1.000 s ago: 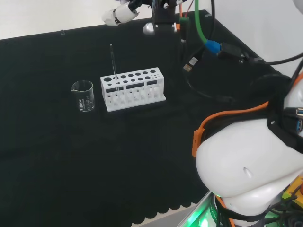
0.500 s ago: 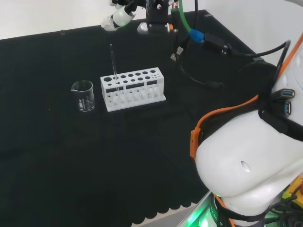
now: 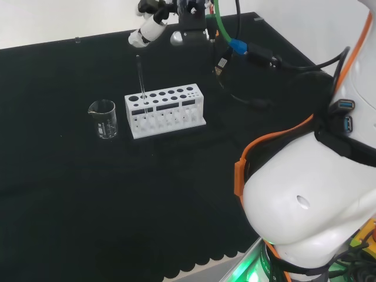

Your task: Take the glass rod from the white test tube rack.

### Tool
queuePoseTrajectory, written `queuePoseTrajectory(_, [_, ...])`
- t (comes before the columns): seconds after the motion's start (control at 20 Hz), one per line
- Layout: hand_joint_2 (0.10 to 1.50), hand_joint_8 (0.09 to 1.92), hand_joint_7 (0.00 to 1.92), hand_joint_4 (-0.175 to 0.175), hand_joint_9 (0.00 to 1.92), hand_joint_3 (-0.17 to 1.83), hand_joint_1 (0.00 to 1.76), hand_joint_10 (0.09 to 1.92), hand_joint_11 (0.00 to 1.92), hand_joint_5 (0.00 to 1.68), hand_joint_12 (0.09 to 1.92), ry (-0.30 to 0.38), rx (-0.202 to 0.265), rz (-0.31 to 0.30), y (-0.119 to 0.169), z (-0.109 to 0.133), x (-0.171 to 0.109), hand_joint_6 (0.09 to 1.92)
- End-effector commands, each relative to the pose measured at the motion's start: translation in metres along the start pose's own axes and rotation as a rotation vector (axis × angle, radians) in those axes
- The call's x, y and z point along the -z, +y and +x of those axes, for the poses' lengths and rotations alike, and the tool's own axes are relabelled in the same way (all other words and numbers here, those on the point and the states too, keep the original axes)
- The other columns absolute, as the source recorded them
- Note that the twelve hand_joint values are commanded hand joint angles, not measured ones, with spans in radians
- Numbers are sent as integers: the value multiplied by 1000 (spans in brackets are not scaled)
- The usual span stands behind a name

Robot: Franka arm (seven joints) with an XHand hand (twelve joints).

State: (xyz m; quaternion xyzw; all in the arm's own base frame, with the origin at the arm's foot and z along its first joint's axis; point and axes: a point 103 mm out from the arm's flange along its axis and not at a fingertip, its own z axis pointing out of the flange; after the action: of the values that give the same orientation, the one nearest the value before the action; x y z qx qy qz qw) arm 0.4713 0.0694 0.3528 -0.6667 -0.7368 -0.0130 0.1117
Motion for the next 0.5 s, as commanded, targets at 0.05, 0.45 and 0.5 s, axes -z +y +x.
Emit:
queuePoseTrajectory(0.05, [636, 850, 440, -175, 445, 469, 841, 892, 290, 432, 1397, -40, 10, 54, 21, -1, -14, 209])
queuePoseTrajectory(0.45, [631, 850, 454, -175, 465, 488, 833, 891, 311, 433, 1393, -21, 14, 96, 37, -2, -29, 222])
queuePoseTrajectory(0.5, [630, 850, 455, -175, 469, 489, 832, 891, 312, 433, 1393, -24, 14, 105, 38, -3, -32, 223])
